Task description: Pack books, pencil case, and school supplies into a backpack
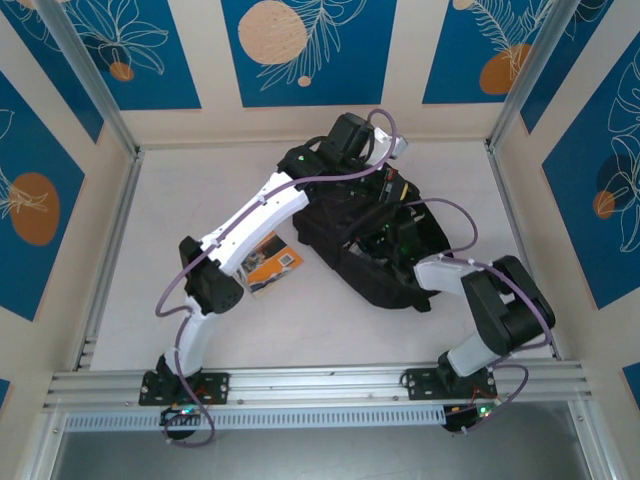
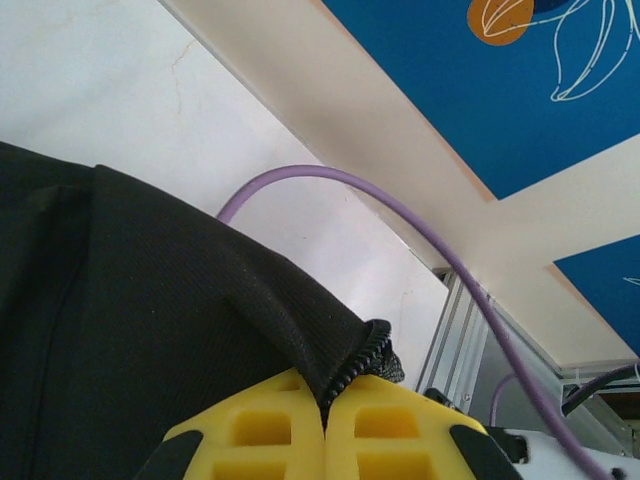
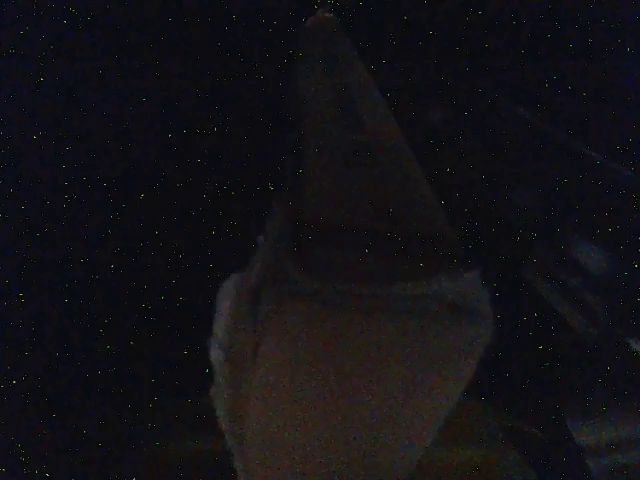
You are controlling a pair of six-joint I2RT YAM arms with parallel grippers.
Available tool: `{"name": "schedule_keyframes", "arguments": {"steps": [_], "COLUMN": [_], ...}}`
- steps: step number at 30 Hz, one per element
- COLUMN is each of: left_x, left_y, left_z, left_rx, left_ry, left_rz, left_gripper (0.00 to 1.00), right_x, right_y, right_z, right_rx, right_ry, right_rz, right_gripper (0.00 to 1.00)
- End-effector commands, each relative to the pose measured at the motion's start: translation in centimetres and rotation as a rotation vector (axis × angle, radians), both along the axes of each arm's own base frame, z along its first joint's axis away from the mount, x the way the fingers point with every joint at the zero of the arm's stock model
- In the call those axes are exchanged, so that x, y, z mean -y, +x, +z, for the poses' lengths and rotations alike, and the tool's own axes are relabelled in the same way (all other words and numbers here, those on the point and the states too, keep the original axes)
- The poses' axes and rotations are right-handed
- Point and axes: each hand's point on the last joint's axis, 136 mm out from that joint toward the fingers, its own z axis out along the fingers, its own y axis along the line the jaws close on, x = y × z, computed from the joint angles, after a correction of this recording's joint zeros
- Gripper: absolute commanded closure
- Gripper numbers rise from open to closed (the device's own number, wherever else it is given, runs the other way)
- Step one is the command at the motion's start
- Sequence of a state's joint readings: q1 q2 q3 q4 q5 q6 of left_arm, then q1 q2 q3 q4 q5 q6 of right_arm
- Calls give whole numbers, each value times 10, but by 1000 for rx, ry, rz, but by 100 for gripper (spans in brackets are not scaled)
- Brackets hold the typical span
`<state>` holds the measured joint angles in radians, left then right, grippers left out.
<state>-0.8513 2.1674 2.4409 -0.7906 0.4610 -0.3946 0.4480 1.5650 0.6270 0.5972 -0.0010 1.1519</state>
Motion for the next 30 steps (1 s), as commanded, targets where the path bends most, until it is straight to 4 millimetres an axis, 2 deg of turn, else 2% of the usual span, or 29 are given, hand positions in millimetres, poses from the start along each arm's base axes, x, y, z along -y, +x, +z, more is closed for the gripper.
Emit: {"name": "schedule_keyframes", "arguments": {"steps": [1, 3, 5, 9, 11, 21, 24, 26, 30], "left_x": [16, 12, 7, -6, -10, -10, -5, -2, 2], "left_y": [-13, -7, 3, 21, 26, 34, 31, 29, 27], "left_z": [52, 44, 34, 23, 20, -5, -18, -27, -32], "left_rx": [83, 75, 54, 32, 34, -16, -67, -100, -124], "left_ry": [-154, -129, -102, -69, -55, -16, -8, -3, -11], "left_rz": [-74, -51, -18, 36, 53, 61, 42, 34, 36], "left_gripper": [100, 100, 100, 100, 100, 100, 100, 93, 88], "right_x": [-13, -11, -6, 15, 30, 93, 112, 130, 179], "right_y": [15, 16, 13, -8, -23, -100, -115, -123, -141], "right_z": [18, 15, 20, 36, 41, 53, 67, 74, 71], "right_rx": [85, 64, 58, 79, 91, 129, 169, 162, 34], "right_ry": [34, 42, 44, -37, -72, -131, -196, -260, -441], "right_rz": [-6, 2, 13, 17, 8, -58, -101, -159, -341], "right_gripper": [79, 65, 55, 42, 39, 39, 40, 43, 52]}}
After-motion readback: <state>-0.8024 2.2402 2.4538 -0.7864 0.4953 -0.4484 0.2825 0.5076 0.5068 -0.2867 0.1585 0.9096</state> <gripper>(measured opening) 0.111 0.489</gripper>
